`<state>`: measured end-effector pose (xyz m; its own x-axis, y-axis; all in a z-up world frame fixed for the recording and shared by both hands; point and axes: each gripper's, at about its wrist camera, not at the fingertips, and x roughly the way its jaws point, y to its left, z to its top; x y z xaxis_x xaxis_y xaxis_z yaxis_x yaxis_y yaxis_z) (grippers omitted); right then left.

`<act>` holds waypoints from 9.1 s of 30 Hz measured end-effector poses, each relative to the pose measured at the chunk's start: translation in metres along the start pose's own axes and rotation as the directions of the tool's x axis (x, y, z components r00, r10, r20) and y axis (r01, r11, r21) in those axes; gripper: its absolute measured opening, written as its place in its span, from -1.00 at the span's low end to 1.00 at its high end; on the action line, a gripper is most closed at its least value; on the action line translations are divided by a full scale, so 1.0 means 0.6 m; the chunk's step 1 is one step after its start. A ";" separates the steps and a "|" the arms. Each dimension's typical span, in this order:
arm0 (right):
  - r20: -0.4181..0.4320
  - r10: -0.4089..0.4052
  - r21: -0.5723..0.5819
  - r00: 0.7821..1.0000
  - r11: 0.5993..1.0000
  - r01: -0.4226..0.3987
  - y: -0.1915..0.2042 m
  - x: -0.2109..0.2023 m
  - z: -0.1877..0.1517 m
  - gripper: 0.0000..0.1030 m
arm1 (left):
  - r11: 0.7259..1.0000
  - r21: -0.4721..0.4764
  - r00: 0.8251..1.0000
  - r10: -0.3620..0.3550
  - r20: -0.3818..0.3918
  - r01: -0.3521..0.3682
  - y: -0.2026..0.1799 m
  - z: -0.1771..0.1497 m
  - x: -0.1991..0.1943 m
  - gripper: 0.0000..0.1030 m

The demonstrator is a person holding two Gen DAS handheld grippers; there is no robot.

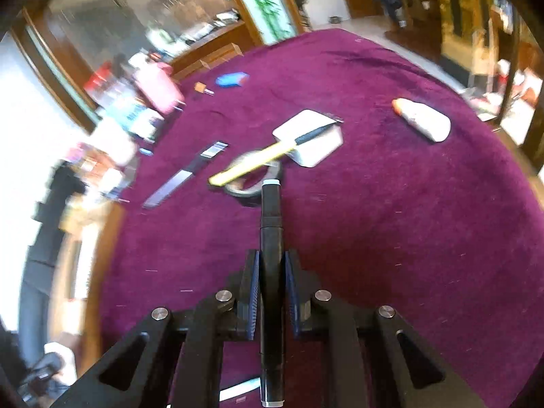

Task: Organize rigid objects
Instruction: 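Lift the charger block with the left tool while the right tool grasps the long black marker, then lower the charger block and black marker into the tray and open both tools, then move both tools back over the table, then grasp the white pen with the left tool while the right tool grasps the white orange-capped glue bottle, then carry the white pen and glue bottle into the tray and open both tools, then move both tools back over the table toward the black tape roll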

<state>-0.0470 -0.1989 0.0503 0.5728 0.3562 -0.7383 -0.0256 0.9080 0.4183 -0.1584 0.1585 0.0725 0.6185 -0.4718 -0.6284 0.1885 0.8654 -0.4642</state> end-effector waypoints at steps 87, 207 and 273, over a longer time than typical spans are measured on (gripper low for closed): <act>0.336 -0.153 0.179 0.929 0.979 0.097 -0.146 -0.079 0.004 0.52 | 0.956 0.260 0.991 0.124 0.049 -0.132 -0.204 -0.027 0.077 0.54; -0.324 0.194 -0.462 0.926 0.821 -0.334 0.471 0.164 -0.166 -0.39 | 0.914 -0.202 0.936 0.347 -0.062 -0.352 0.224 0.059 0.003 -0.46; 0.269 -0.095 -0.408 0.958 0.890 0.203 0.292 -0.004 -0.130 0.74 | 0.783 -0.054 0.706 0.586 0.398 -0.620 -0.020 0.037 -0.117 0.99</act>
<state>-0.1167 -0.0238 0.0843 0.7720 0.1957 -0.6047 -0.2405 0.9706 0.0070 -0.1873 0.1853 0.1360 0.8507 0.2415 -0.4668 -0.2771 0.9608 -0.0078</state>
